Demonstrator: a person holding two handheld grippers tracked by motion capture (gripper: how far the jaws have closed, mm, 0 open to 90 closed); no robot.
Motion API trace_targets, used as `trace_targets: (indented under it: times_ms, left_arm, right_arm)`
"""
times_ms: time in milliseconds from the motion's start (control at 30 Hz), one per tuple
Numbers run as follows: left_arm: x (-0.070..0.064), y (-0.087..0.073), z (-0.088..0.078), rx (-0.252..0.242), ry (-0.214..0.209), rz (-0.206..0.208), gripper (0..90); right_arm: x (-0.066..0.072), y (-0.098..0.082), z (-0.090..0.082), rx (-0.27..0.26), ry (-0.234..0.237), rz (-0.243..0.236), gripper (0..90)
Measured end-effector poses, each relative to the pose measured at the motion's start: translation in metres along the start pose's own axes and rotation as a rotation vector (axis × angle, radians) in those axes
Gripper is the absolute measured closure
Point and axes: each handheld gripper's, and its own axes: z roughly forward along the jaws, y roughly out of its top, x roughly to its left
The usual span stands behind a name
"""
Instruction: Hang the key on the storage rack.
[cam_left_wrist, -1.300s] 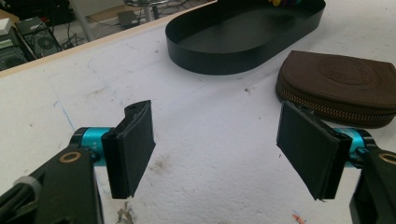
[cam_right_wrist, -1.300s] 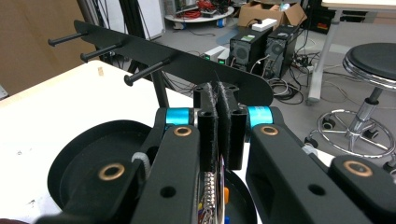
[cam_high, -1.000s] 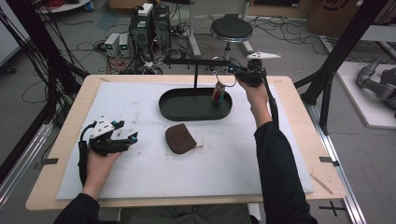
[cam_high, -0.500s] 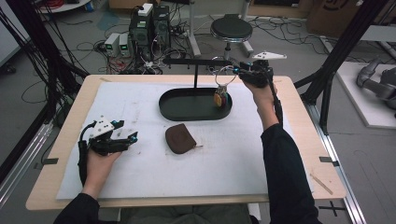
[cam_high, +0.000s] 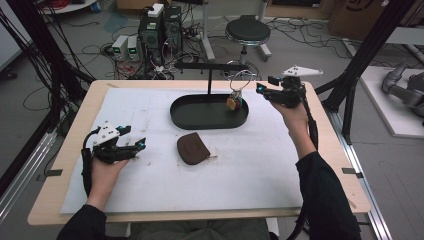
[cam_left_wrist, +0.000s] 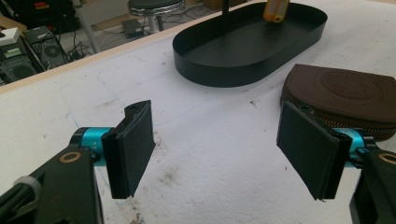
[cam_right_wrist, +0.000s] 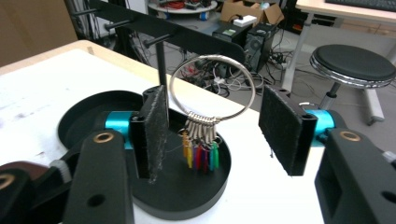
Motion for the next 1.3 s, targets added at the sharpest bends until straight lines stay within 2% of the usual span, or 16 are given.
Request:
trace_targets:
  times_ms: [33, 100, 167, 300, 467, 800, 900, 1033, 1300]
  left_arm:
    - [0.0, 0.0, 0.0, -0.003, 0.003, -0.001, 27.4]
    - [0.001, 0.001, 0.0, -0.006, 0.004, -0.002, 27.4]
    - [0.002, 0.002, 0.0, -0.003, 0.005, 0.005, 27.4]
    - [0.004, 0.003, -0.001, -0.011, 0.012, -0.001, 27.4]
    - [0.005, 0.007, -0.002, -0.013, 0.016, -0.015, 27.4]
    - [0.005, 0.009, -0.005, -0.013, 0.001, -0.037, 27.3]
    - [0.006, 0.01, -0.005, -0.011, 0.003, -0.046, 26.7]
    - [0.006, 0.01, -0.004, -0.008, 0.002, -0.05, 26.5]
    - [0.005, 0.009, 0.001, 0.003, -0.006, -0.052, 26.4]
  right_arm:
    - [0.002, -0.004, -0.004, -0.014, 0.002, -0.005, 43.7]
    - [0.004, -0.009, -0.011, 0.013, 0.008, -0.002, 40.3]
    - [0.006, -0.017, -0.017, 0.003, 0.01, -0.007, 41.1]
    - [0.012, -0.033, -0.029, 0.019, 0.016, -0.012, 40.3]
    - [0.014, -0.054, -0.038, 0.028, 0.029, 0.023, 37.9]
    - [0.017, -0.08, -0.056, -0.002, 0.047, 0.06, 33.9]
    - [0.016, -0.092, -0.059, -0.012, 0.039, 0.086, 33.5]
    - [0.009, -0.106, -0.056, 0.014, 0.026, 0.109, 30.8]
    - [0.003, -0.119, -0.058, 0.048, 0.019, 0.119, 29.3]
